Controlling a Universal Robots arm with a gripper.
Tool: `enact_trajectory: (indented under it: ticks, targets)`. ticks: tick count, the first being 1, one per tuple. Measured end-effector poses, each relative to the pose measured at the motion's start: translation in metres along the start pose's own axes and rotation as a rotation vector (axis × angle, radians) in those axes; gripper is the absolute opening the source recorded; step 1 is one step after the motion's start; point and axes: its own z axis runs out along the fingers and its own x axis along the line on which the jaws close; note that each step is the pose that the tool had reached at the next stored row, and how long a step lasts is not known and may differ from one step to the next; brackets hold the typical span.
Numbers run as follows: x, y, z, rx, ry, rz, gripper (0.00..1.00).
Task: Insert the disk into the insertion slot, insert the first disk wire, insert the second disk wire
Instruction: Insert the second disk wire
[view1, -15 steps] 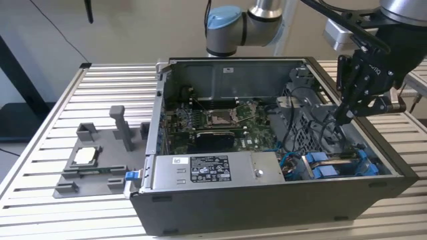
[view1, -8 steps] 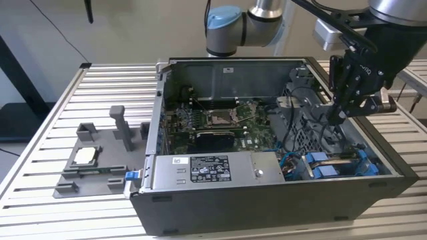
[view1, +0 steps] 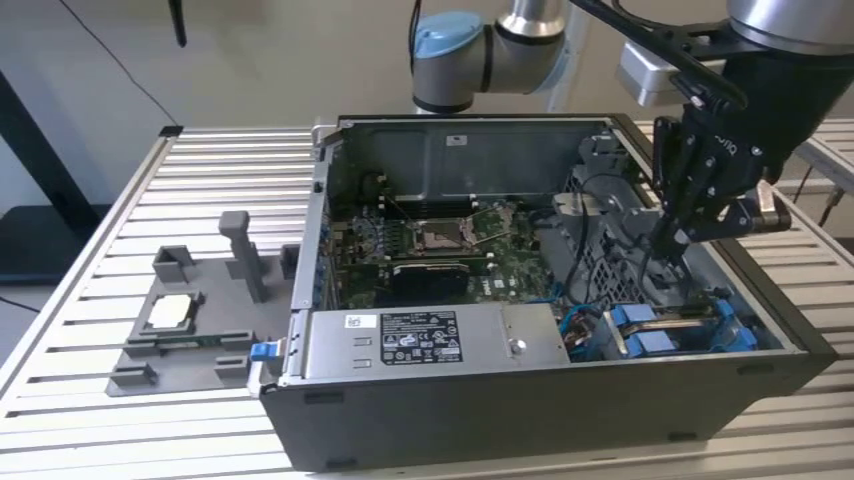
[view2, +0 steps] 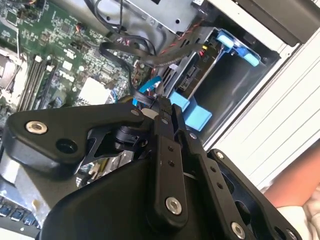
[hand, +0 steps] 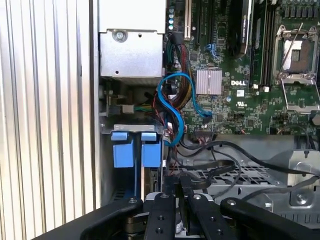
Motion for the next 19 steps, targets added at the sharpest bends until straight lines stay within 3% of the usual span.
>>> enact_trajectory:
  ticks: [2,3,6,7,8,15,19]
  targets:
    - [0.0006,0.0014,-0.0001,0.0063,0.0144,-0.001,0.16]
    - [0.0007,0.002,0.0,0.0146,0.0217,-0.001,0.16]
    - [0.0007,0.0031,0.0002,0.0561,0.037,-0.003,0.16]
    - [0.0007,0.0032,0.0009,0.0663,0.0379,-0.004,0.16]
    - [0.0009,0.0034,0.0022,0.0714,0.038,-0.004,0.16]
    - [0.0012,0.0035,0.0053,0.0728,0.039,-0.003,0.16]
    - [0.002,0.0037,0.0114,0.0816,0.0393,-0.003,0.16]
